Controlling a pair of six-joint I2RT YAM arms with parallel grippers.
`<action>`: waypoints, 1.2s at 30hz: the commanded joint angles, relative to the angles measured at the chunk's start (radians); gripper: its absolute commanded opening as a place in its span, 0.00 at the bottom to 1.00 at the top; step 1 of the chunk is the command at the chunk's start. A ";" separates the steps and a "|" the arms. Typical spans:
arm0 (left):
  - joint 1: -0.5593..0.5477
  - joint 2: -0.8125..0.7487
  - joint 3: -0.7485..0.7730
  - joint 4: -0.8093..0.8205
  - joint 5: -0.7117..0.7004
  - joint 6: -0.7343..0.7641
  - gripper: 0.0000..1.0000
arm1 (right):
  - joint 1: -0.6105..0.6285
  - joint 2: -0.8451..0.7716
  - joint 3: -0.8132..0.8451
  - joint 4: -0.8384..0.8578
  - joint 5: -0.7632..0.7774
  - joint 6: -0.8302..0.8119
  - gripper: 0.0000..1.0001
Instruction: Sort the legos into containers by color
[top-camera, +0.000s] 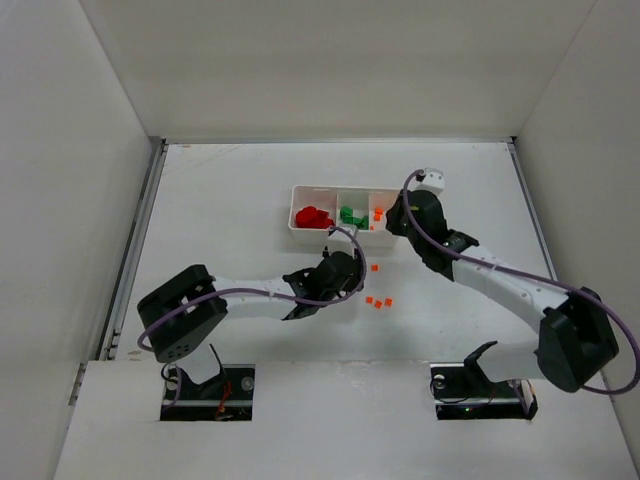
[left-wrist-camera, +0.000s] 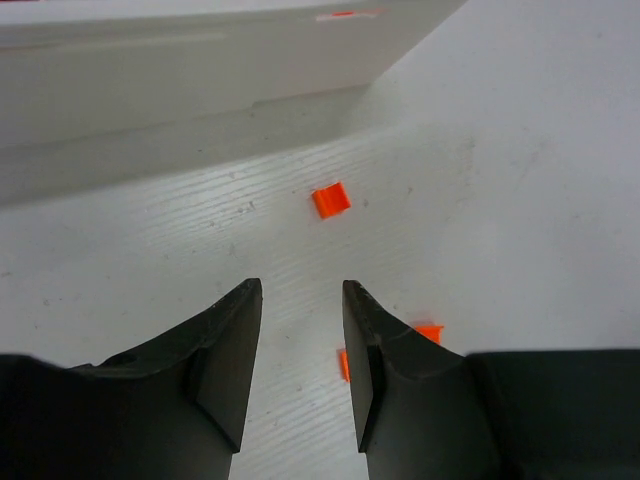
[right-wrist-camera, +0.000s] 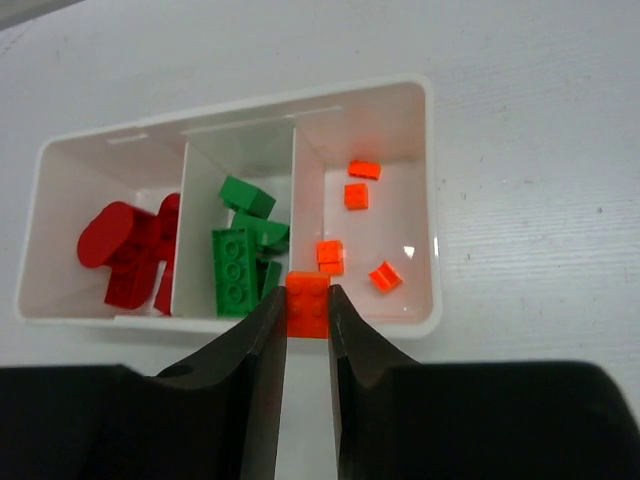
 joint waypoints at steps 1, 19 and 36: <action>-0.001 0.054 0.071 0.048 -0.047 0.001 0.35 | -0.042 0.085 0.076 0.078 -0.047 -0.053 0.28; -0.021 0.349 0.328 -0.028 -0.111 0.059 0.34 | 0.010 -0.331 -0.381 0.095 -0.046 0.115 0.46; -0.044 0.438 0.398 -0.107 -0.208 0.046 0.15 | 0.106 -0.501 -0.481 0.015 -0.011 0.200 0.46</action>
